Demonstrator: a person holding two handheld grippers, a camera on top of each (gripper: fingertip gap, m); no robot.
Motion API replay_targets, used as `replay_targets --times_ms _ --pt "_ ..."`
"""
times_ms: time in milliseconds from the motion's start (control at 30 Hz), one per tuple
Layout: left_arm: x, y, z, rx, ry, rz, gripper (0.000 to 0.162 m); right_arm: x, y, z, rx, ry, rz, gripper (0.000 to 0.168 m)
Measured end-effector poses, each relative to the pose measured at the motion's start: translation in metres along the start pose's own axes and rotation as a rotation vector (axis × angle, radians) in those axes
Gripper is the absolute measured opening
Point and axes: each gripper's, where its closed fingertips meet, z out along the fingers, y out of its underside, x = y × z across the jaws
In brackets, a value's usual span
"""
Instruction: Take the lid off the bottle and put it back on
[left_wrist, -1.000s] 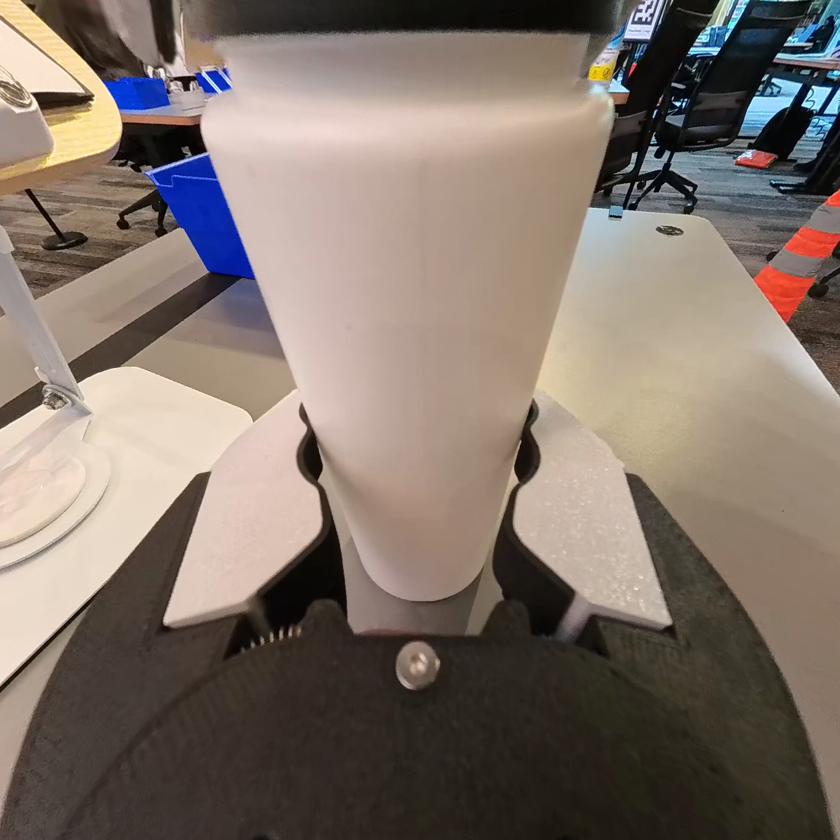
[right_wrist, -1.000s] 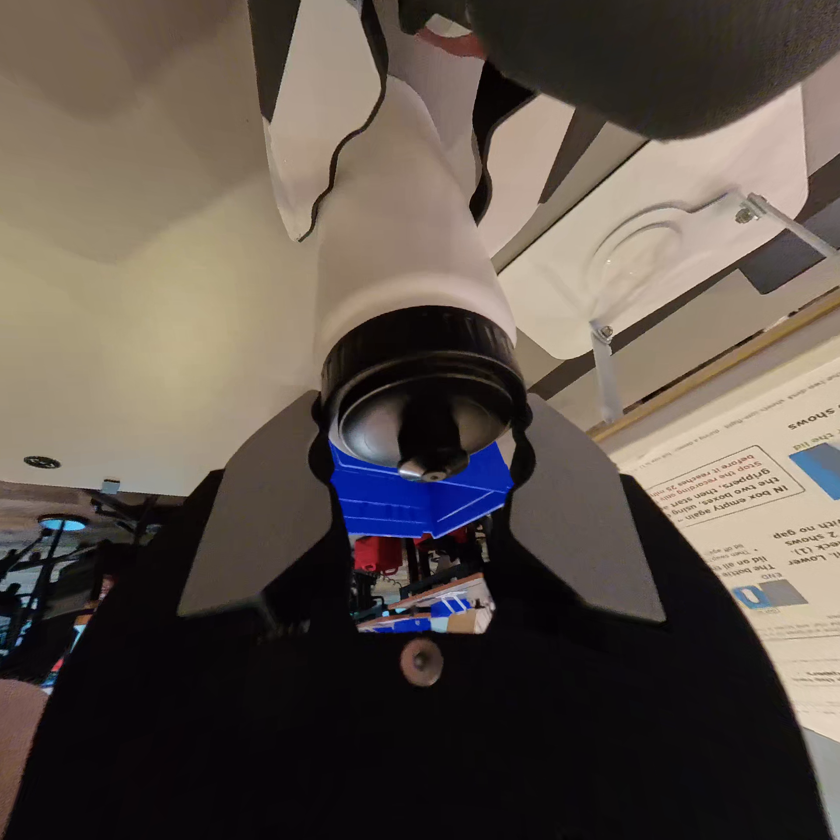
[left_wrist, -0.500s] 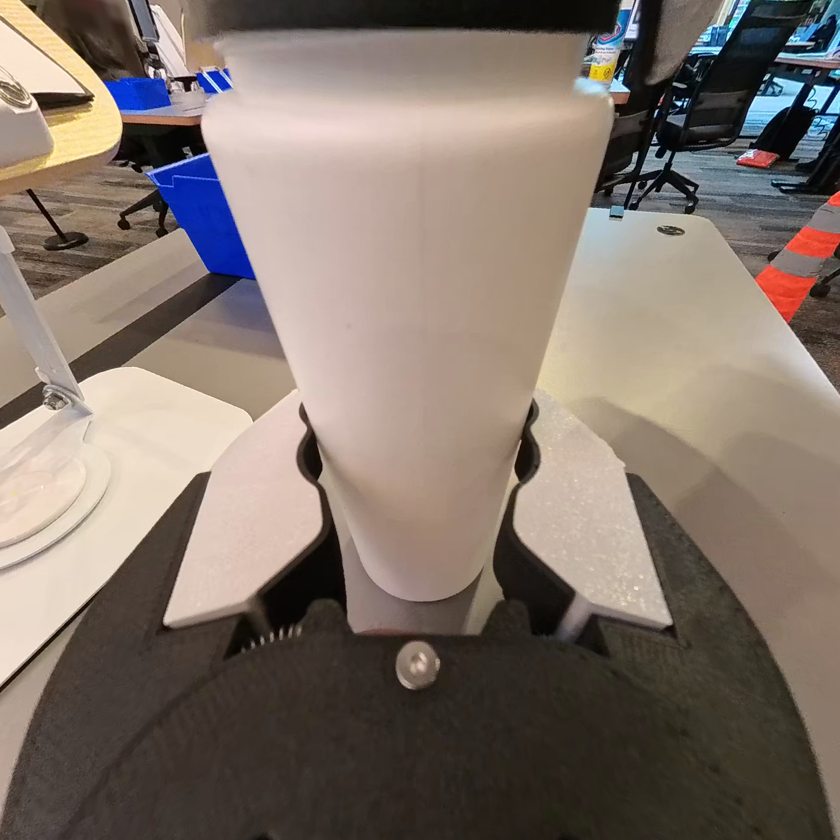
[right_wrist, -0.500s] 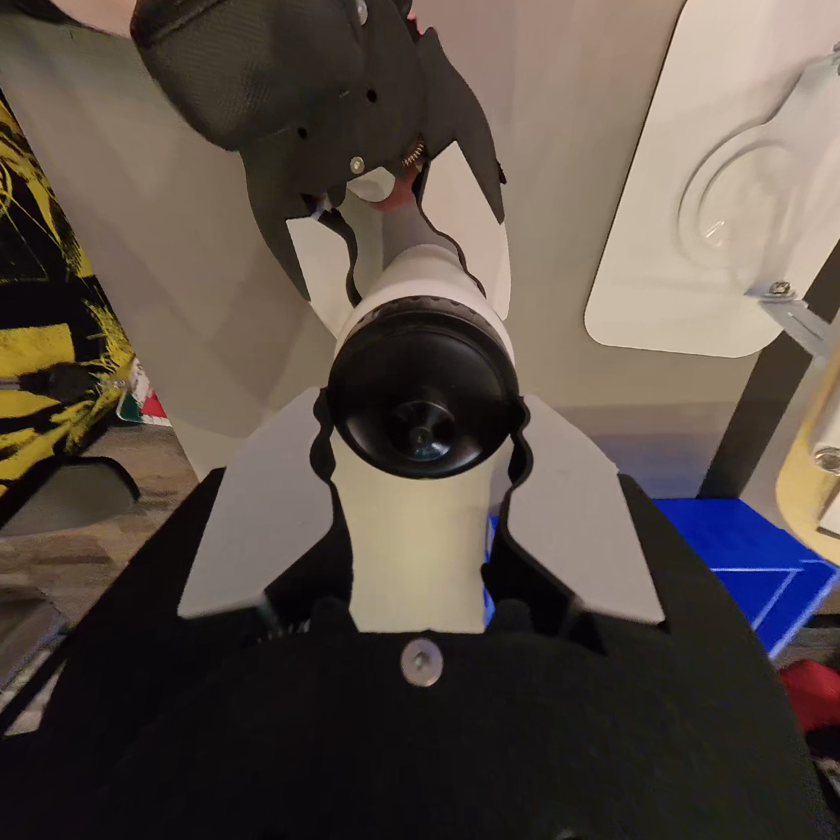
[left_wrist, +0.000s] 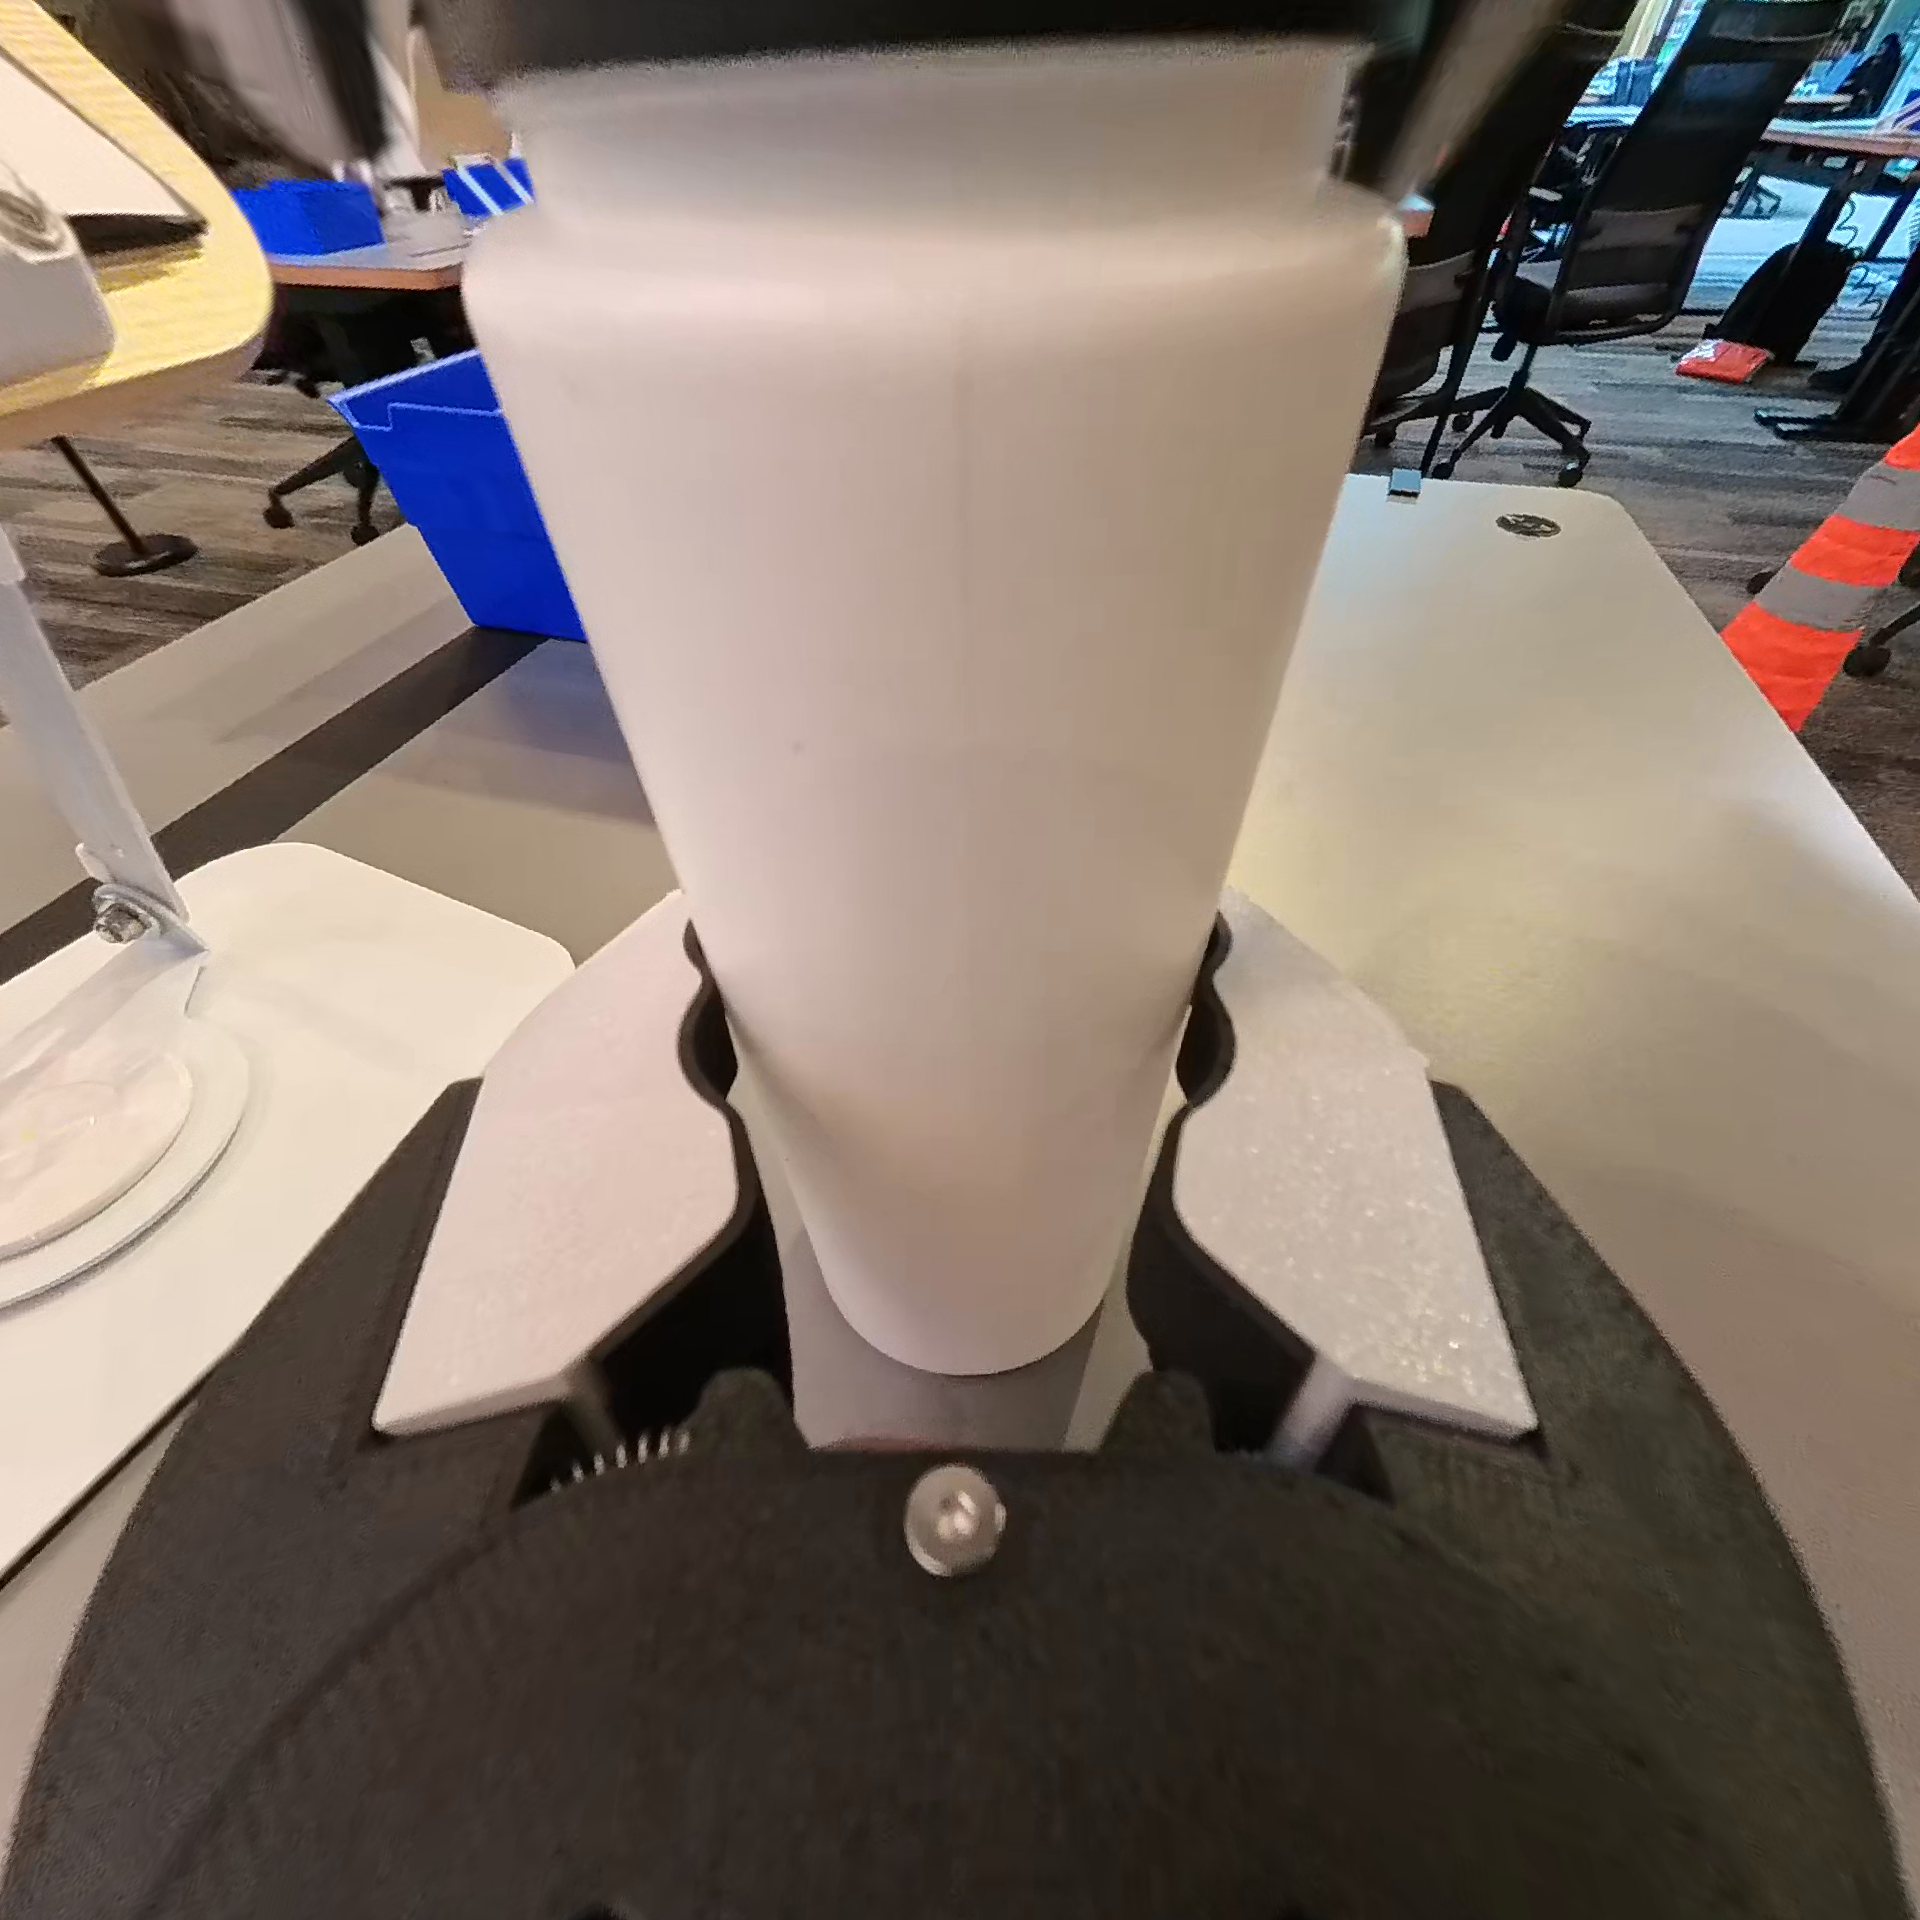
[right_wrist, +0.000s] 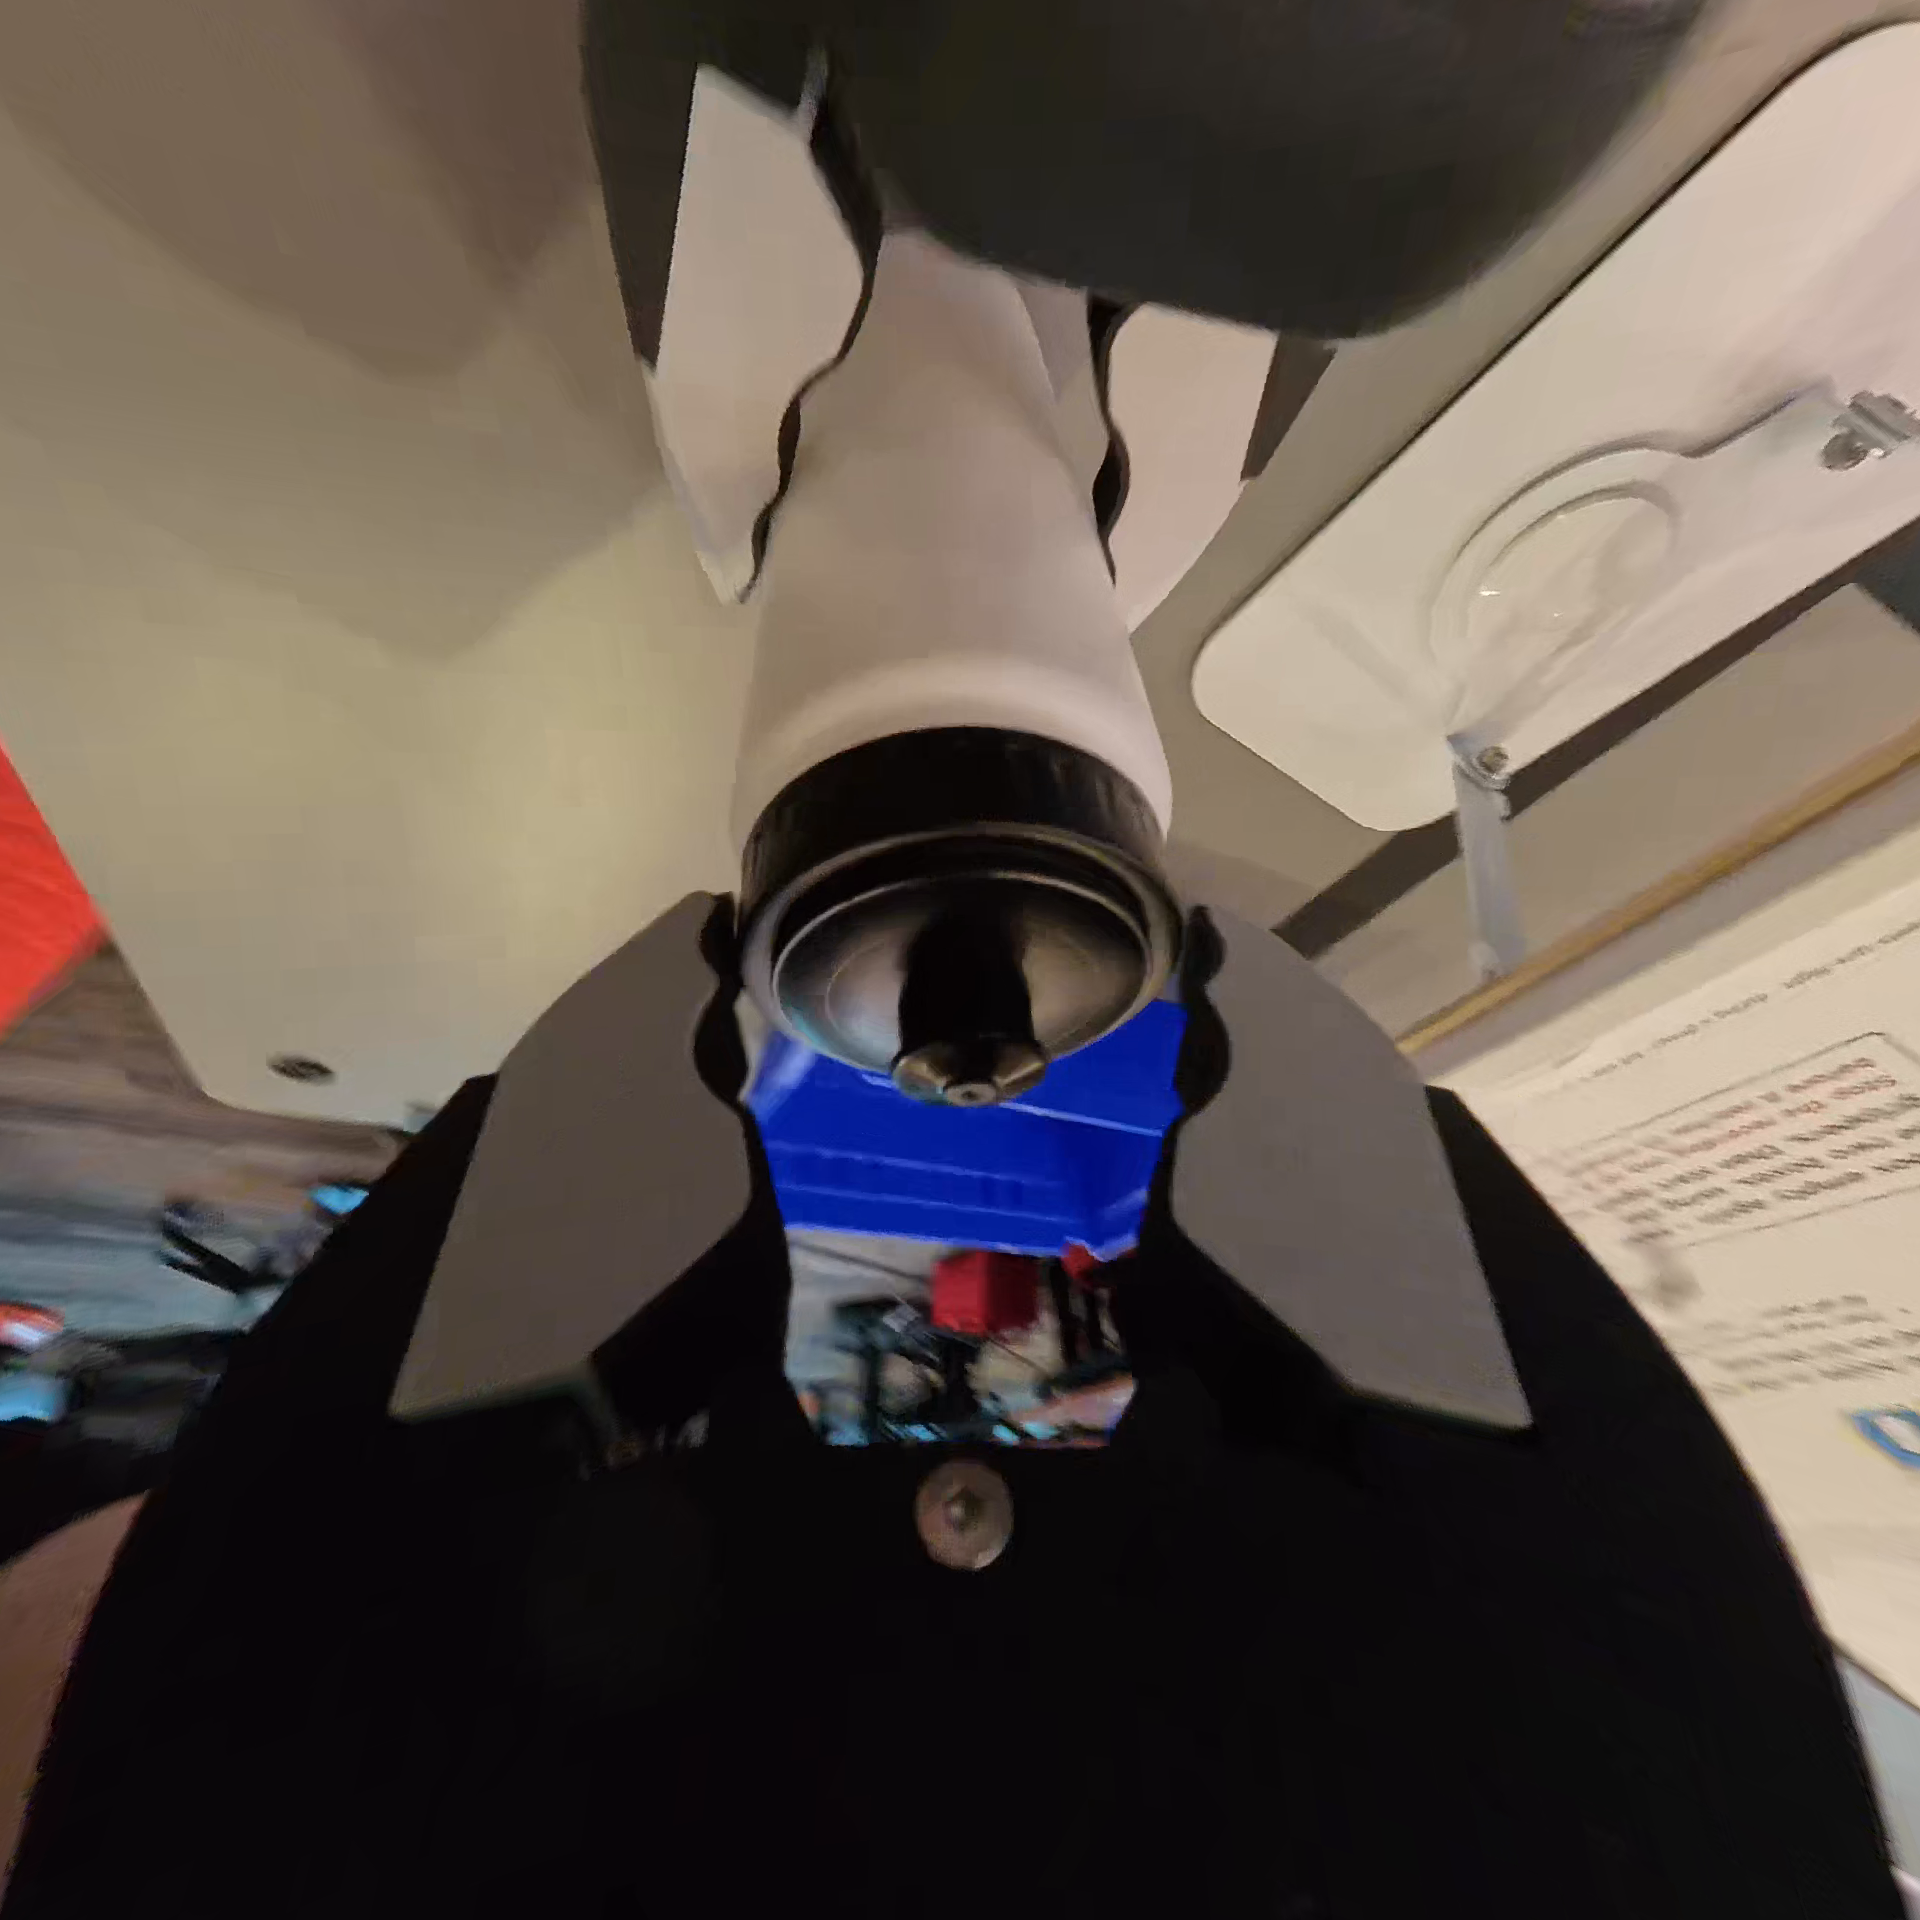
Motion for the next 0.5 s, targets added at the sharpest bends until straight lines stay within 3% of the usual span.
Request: replay_targets --times_ms 33,167,267,500 --pt "0.0005 -0.0001 0.0003 -0.002 -0.001 0.001 0.085 -0.0020 -0.0032 0.0002 0.045 -0.031 0.060 0.094" --pt "0.0003 -0.0004 0.0007 0.004 0.001 -0.005 0.085 -0.0034 -0.0049 -0.0020 0.189 -0.111 0.306 0.095" --pt "0.0007 -0.0001 0.0010 0.004 0.005 -0.008 0.085 -0.0091 -0.0075 0.0005 0.255 -0.195 0.403 0.081" --pt "0.0011 0.0000 0.0011 0.003 0.006 -0.006 0.085 -0.0072 -0.0029 0.0065 0.153 -0.103 0.201 0.077"
